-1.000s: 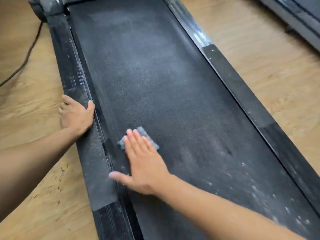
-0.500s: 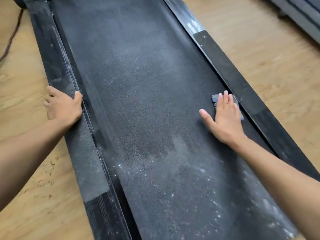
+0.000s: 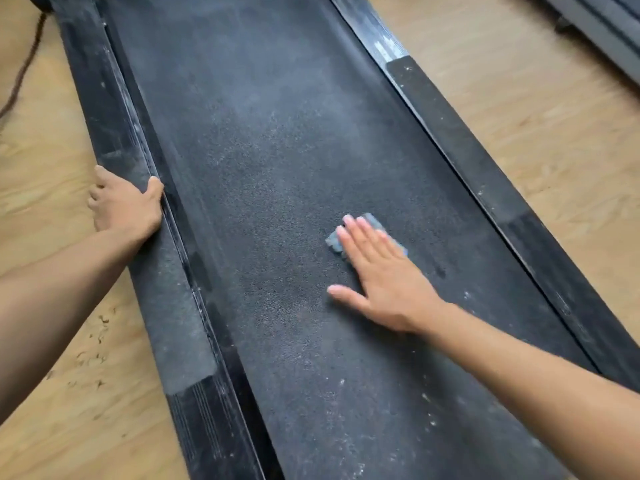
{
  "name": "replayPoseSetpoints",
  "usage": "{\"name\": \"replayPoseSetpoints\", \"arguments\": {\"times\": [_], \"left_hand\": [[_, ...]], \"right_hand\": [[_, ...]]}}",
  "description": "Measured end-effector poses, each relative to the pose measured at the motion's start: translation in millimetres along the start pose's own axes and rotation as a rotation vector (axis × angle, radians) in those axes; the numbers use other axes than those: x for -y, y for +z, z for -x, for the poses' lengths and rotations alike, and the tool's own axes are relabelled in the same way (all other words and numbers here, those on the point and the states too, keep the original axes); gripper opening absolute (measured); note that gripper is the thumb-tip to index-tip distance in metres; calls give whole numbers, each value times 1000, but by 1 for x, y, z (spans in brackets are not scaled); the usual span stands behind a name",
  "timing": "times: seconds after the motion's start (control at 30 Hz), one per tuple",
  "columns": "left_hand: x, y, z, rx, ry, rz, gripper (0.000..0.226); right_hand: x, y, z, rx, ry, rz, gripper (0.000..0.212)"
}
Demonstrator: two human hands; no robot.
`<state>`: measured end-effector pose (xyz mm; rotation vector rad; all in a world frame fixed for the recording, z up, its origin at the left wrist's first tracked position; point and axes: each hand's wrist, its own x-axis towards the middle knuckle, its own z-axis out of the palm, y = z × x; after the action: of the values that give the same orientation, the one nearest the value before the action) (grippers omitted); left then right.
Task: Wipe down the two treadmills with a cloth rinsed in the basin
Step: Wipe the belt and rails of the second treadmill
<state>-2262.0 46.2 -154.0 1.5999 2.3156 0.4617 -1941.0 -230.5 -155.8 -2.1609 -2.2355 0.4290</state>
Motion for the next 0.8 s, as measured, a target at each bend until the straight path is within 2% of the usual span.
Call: {"name": "replayPoseSetpoints", "arguments": {"times": [0.07, 0.13, 0.2, 0.27, 0.33, 0.47, 0.53, 0.6, 0.67, 0.8], "left_hand": [[0, 1, 2, 3, 8, 3, 79], [-1, 0, 2, 8, 16, 8, 77], [-3, 0, 3, 6, 19, 8, 78], [-4, -1, 3, -4, -1, 4, 79], [-6, 0, 4, -9, -13, 4, 79], [-5, -1, 7, 9, -27, -15, 78], [-5, -3, 7, 16, -23, -14, 75], [-6, -5, 5, 12, -18, -12, 76], [-7, -4, 4, 24, 6, -20, 76], [-4, -5, 4, 33, 12, -34, 77]], "right_hand": [[-78, -19, 10, 0, 251, -9, 105], [-121, -30, 22, 6, 376, -29, 109], [-120, -26, 26, -27, 473, -95, 115], [-75, -19, 19, -76, 540, -163, 121], [-11, -8, 10, -36, 387, -135, 121], [138, 25, 16, 67, -175, -89, 109], [161, 36, 26, 110, -317, -23, 99], [130, 26, 21, 63, -401, 21, 94], [64, 9, 16, 14, -272, 20, 95], [-87, -23, 29, 35, 302, 37, 105]]}}
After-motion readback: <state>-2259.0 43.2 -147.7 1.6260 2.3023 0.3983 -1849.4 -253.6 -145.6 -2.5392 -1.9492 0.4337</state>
